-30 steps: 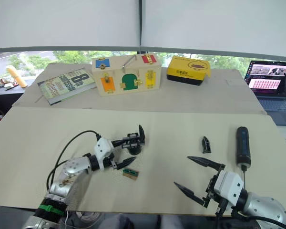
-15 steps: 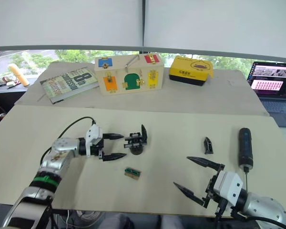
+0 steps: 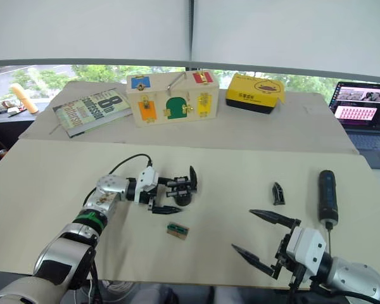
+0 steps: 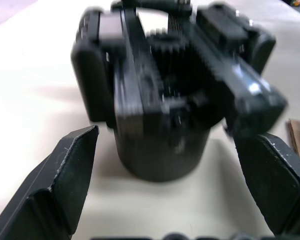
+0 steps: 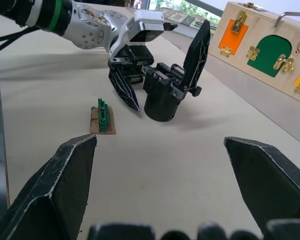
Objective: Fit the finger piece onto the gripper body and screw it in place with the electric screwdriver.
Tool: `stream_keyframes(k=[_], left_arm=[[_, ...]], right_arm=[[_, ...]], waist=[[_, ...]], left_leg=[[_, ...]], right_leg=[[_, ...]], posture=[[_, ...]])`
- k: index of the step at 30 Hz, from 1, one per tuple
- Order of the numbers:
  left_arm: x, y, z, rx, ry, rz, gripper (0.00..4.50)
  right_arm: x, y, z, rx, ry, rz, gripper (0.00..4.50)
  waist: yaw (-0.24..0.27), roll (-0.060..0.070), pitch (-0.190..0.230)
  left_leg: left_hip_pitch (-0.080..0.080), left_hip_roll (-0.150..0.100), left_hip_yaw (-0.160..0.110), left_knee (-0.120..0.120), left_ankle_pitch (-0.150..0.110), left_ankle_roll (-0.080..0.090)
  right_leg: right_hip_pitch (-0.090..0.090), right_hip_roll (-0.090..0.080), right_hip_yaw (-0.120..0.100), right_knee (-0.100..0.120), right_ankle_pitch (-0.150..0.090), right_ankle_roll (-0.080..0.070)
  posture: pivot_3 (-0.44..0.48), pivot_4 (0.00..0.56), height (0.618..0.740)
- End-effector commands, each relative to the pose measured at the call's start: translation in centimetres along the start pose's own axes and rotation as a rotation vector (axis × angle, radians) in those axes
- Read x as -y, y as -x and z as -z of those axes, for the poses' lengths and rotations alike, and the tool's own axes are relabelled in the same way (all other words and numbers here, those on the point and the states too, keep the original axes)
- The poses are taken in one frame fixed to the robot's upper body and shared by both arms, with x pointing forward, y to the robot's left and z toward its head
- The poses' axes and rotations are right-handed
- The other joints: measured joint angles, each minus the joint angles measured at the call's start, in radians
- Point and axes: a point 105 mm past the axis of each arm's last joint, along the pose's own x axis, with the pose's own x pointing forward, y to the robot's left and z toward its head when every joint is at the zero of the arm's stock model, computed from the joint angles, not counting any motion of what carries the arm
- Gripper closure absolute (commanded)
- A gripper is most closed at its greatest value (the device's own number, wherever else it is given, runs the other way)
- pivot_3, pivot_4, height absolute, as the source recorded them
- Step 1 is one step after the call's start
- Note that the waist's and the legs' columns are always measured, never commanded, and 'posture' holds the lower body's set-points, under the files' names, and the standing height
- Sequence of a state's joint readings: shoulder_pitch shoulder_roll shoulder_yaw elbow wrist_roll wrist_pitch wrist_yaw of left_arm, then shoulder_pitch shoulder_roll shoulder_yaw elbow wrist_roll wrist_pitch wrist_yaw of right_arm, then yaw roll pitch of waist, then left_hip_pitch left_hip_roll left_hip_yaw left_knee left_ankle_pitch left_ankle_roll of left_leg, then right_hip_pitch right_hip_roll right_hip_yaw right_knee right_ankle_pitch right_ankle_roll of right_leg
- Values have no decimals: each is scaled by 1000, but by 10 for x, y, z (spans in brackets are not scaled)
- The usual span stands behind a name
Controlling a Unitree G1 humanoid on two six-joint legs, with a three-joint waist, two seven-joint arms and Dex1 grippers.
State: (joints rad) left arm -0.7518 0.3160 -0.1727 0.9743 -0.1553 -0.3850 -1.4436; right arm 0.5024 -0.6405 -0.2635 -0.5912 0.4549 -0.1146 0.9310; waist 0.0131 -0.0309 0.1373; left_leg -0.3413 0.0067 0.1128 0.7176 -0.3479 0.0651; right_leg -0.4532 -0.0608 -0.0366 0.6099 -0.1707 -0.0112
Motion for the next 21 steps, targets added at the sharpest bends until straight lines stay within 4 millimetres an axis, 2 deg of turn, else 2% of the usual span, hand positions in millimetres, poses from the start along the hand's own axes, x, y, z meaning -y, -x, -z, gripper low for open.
stream_keyframes(k=[1,5,10,15,19,21], left_arm=[[-3,-4,-7,21,-32,10,29],[-1,-8,-7,31,-36,19,29],[0,-3,-6,50,-37,1,2174],[-4,9,-18,106,-135,-159,2178],[5,14,-27,141,-77,-307,2178],[6,17,-29,147,-5,-450,2178]], right_arm=[[-1,2,-11,18,24,22,0],[-5,3,-11,13,18,30,0],[-5,0,-12,24,18,41,0],[-5,-1,-9,29,17,43,0],[-5,-3,-6,32,11,42,0],[-4,-6,-5,39,11,39,0]], waist=[[0,0,0],[0,0,0],[-1,0,0],[-3,0,0],[-3,1,0],[-1,1,1]], left_leg=[[0,0,0,0,0,0],[-2,0,-1,2,-1,1],[-3,0,-1,5,-1,2],[-4,1,-1,4,-1,2],[-4,3,-1,4,-1,2],[-5,4,-1,4,-1,1]], right_leg=[[0,0,0,0,0,0],[0,0,0,0,0,1],[-1,0,0,0,1,2],[-2,0,0,1,1,2],[-3,-1,0,1,1,2],[-3,-2,0,1,1,2]], posture=[[0,150,740],[0,150,740],[0,150,740],[0,150,740],[0,150,740],[0,150,740]])
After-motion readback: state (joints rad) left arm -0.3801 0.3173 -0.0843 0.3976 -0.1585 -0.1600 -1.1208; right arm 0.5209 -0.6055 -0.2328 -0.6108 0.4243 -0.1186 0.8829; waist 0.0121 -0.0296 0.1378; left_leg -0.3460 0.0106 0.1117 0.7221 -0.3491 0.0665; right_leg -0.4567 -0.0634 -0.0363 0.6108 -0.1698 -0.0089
